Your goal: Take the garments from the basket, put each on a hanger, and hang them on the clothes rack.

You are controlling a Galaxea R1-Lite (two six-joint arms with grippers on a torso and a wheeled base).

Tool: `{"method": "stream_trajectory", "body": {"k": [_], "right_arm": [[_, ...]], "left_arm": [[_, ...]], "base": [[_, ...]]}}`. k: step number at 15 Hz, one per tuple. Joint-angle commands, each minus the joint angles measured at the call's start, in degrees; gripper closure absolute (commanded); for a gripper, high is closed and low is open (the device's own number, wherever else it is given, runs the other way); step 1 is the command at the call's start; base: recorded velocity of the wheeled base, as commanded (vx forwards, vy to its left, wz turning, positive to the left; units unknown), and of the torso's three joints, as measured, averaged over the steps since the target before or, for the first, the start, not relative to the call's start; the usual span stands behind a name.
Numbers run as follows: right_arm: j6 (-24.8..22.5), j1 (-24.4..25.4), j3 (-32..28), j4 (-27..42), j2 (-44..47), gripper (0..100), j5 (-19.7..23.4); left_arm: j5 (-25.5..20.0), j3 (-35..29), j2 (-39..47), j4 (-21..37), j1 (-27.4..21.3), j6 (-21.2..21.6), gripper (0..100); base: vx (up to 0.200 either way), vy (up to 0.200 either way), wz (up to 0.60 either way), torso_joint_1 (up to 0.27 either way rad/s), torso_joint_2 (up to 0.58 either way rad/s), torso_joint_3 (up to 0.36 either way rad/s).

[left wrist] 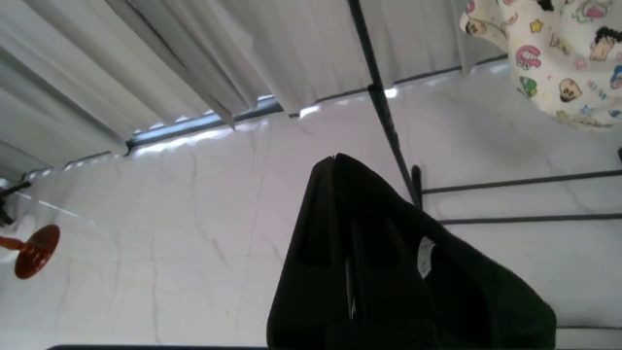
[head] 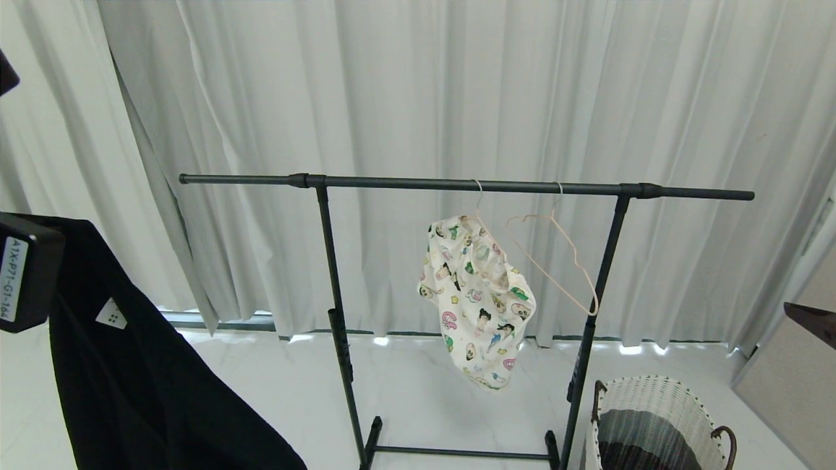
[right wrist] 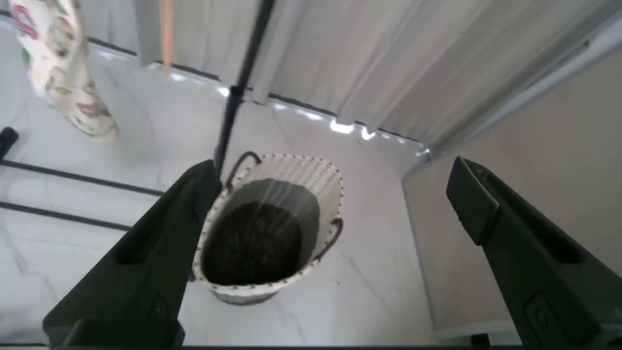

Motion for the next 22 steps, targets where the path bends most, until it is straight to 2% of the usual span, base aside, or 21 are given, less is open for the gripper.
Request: {"method": "stream_trajectory", "body": {"k": [1, 5, 12, 17, 19, 20, 22], "right_arm": [[-0.03, 0.01, -0.03, -0.05, 0.04, 0, 0.01], [-0.03, 0.01, -0.12, -0.05, 0.04, 0, 0.01], [-0.2, 0.09, -0.38, -0.49, 1.54, 0, 0.62], [-0.29, 0.44, -0.12, -10.59, 8.22, 0, 1.5], [-0.12, 2.29, 0.06, -11.12, 9.27, 0, 1.68], [-0.03, 2.99, 0.06, -11.12, 9.53, 0, 2.2], [-0.03, 3.43, 0.06, -11.21, 11.03, 0, 8.18]], "left_arm": [[0.0, 0.19, 0.09, -0.34, 0.0, 0.01, 100], [-0.08, 0.28, 0.09, -0.34, -0.09, -0.07, 100], [-0.08, 0.28, 0.01, -0.34, 0.0, -0.16, 100], [-0.08, -0.07, 0.18, -0.34, 0.0, -0.16, 100], [-0.08, 0.02, 0.18, -0.34, 0.0, -0.16, 100], [-0.08, 0.02, 0.18, -0.34, 0.0, -0.16, 100], [-0.08, 0.19, 0.09, -0.34, 0.0, -0.16, 100]], "base": [[0.0, 0.0, 0.0, 0.0, 0.0, 0.0], [0.0, 0.0, 0.0, 0.0, 0.0, 0.0], [0.2, 0.0, 0.0, 0.0, 0.0, 0.003], [0.2, 0.0, 0.0, 0.001, 0.0, 0.001], [0.2, 0.0, 0.0, 0.0, 0.0, 0.005], [0.2, 0.0, 0.0, 0.002, 0.0, -0.007], [0.2, 0.0, 0.0, 0.002, 0.0, 0.007]]}}
